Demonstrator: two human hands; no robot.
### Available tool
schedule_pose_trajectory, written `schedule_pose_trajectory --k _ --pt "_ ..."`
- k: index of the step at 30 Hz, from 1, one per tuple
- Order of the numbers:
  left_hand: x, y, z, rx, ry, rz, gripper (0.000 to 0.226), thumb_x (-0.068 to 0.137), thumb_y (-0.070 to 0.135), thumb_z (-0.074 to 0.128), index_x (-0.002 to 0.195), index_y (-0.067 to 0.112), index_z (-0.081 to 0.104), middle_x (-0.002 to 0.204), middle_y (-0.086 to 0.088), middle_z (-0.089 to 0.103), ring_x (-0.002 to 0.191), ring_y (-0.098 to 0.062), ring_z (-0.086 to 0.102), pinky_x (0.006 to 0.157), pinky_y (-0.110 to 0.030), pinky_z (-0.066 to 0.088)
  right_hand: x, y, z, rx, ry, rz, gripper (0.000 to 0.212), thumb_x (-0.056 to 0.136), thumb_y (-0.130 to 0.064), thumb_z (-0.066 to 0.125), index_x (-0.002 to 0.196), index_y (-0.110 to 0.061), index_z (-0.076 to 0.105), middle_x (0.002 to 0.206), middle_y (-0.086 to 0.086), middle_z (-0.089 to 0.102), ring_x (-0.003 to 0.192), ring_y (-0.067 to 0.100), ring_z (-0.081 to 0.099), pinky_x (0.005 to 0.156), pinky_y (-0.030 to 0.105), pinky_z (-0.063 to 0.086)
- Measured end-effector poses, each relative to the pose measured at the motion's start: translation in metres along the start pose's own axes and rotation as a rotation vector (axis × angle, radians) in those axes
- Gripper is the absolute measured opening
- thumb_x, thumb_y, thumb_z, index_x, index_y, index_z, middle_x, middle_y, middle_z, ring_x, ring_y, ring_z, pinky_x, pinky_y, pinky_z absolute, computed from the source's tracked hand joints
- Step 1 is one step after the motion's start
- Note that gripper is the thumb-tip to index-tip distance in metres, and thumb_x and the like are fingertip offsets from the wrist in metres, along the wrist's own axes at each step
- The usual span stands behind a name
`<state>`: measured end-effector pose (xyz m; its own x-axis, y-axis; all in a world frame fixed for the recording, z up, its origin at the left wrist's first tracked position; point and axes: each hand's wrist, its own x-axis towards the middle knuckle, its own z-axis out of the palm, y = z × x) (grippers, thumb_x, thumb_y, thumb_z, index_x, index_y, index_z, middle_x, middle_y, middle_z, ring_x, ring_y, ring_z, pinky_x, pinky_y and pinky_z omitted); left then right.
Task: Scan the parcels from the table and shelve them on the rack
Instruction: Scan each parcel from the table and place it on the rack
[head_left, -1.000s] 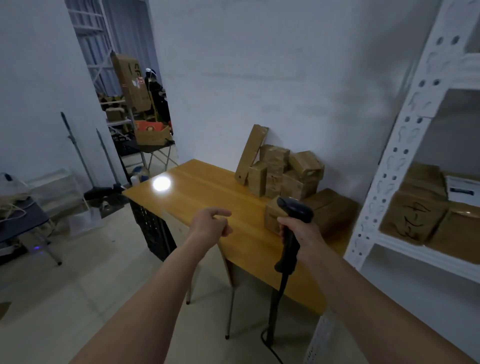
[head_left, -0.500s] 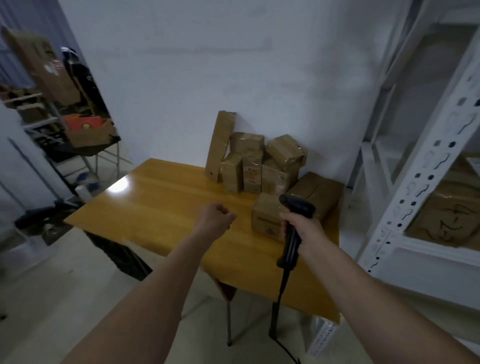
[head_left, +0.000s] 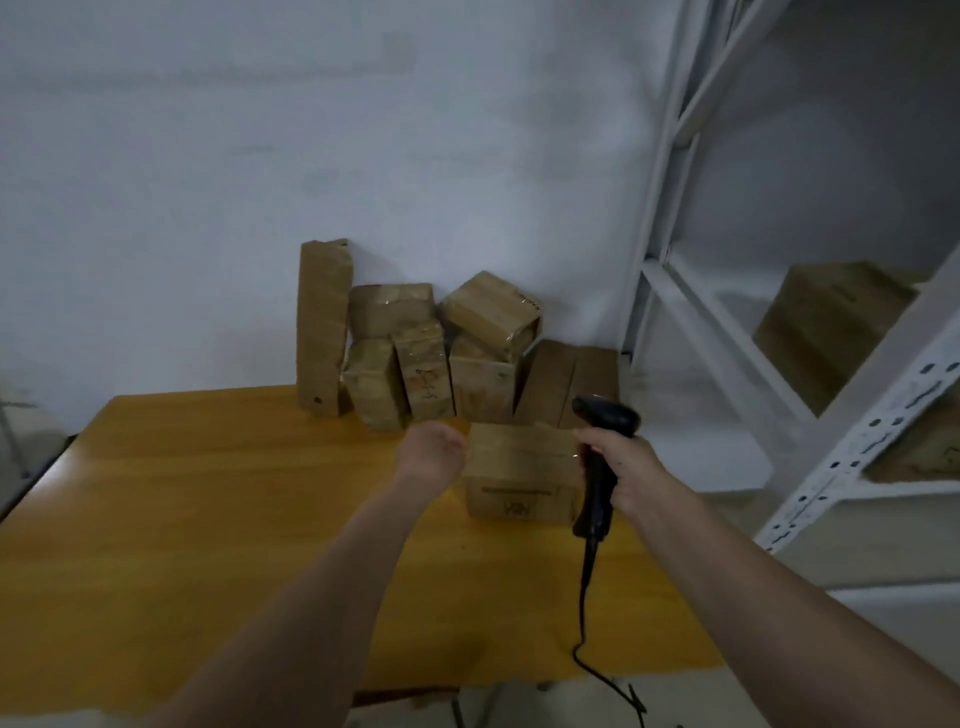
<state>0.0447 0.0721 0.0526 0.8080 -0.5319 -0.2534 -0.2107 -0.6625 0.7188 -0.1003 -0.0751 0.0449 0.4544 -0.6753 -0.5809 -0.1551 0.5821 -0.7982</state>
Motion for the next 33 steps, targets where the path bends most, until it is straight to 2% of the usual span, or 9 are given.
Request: schedule_pose_trajectory --k 4,8,10,12,15,18,26,29,33 --pt "0.036 0.000 0.007 -0.003 -0.077 -0.059 0.021 0.093 -0.002 0.055 0.104 0.010 0.067 0.103 -0.001 0.061 0.108 -0.020 0.059 0.093 -0.032 0.051 0.021 -0.001 0.010 0.007 0.124 0.040 0.009 0.084 -0.002 0.068 0.083 0.000 0.059 0.067 0.011 0.055 0.056 0.021 0.052 0.052 0.029 0.044" --pt "0.056 -0.003 0.023 -0.019 -0.186 -0.069 0.023 0.089 -0.006 0.056 0.102 0.009 0.068 0.117 -0.011 0.066 0.111 -0.025 0.062 0.094 -0.030 0.051 0.050 -0.005 0.015 -0.039 0.173 0.059 0.027 0.080 -0.005 0.072 0.103 0.004 0.061 0.069 0.013 0.054 0.058 0.023 0.052 0.052 0.030 0.044" --pt "0.062 -0.004 0.032 -0.071 -0.283 -0.170 0.018 0.093 -0.003 0.054 0.096 0.012 0.063 0.123 -0.010 0.062 0.111 -0.023 0.060 0.098 -0.030 0.049 0.069 -0.006 0.018 -0.095 0.182 0.045 0.043 0.077 -0.009 0.076 0.115 0.004 0.059 0.078 0.014 0.056 0.070 0.026 0.055 0.061 0.033 0.047" --pt "0.063 -0.005 0.038 -0.067 -0.372 -0.207 0.011 0.094 0.009 0.058 0.104 0.012 0.063 0.120 -0.010 0.063 0.107 -0.024 0.061 0.094 -0.034 0.051 0.086 -0.008 0.021 -0.173 0.170 0.044 0.055 0.076 -0.013 0.078 0.124 0.001 0.055 0.092 0.015 0.057 0.086 0.030 0.056 0.074 0.037 0.049" --pt "0.059 -0.008 0.046 -0.032 -0.464 -0.259 0.039 0.095 0.028 0.062 0.130 0.011 0.054 0.128 -0.008 0.056 0.117 -0.026 0.058 0.092 -0.041 0.051 0.108 -0.009 0.023 -0.259 0.140 0.054 0.066 0.076 -0.019 0.080 0.132 -0.002 0.049 0.113 0.018 0.058 0.104 0.034 0.056 0.086 0.039 0.049" --pt "0.061 -0.011 0.059 -0.096 -0.506 -0.370 0.052 0.097 0.031 0.058 0.142 0.010 0.042 0.141 -0.011 0.048 0.123 -0.030 0.053 0.098 -0.051 0.047 0.126 -0.008 0.025 -0.311 0.119 0.055 0.072 0.077 -0.022 0.080 0.138 -0.003 0.044 0.126 0.017 0.055 0.116 0.035 0.052 0.100 0.044 0.046" --pt "0.067 -0.010 0.087 -0.384 -0.437 -0.548 0.060 0.096 0.029 0.059 0.148 0.012 0.033 0.151 -0.013 0.035 0.134 -0.035 0.040 0.105 -0.059 0.038 0.148 0.004 0.014 -0.354 0.056 0.076 0.081 0.076 -0.030 0.081 0.142 -0.007 0.041 0.136 0.013 0.051 0.124 0.033 0.047 0.105 0.044 0.042" --pt "0.072 -0.012 0.092 -0.400 -0.367 -0.547 0.064 0.096 0.023 0.061 0.150 0.013 0.029 0.152 -0.010 0.034 0.137 -0.034 0.037 0.103 -0.050 0.040 0.144 0.010 0.010 -0.361 0.120 0.060 0.073 0.080 -0.029 0.078 0.140 -0.006 0.043 0.132 0.013 0.053 0.121 0.034 0.049 0.095 0.038 0.044" --pt "0.074 -0.011 0.088 -0.401 -0.207 -0.508 0.058 0.094 0.011 0.061 0.144 0.013 0.032 0.130 -0.001 0.043 0.134 -0.030 0.040 0.094 -0.036 0.040 0.126 0.031 0.003 -0.395 0.145 0.118 0.060 0.078 -0.030 0.079 0.128 -0.006 0.055 0.115 0.011 0.062 0.102 0.030 0.057 0.083 0.038 0.046"
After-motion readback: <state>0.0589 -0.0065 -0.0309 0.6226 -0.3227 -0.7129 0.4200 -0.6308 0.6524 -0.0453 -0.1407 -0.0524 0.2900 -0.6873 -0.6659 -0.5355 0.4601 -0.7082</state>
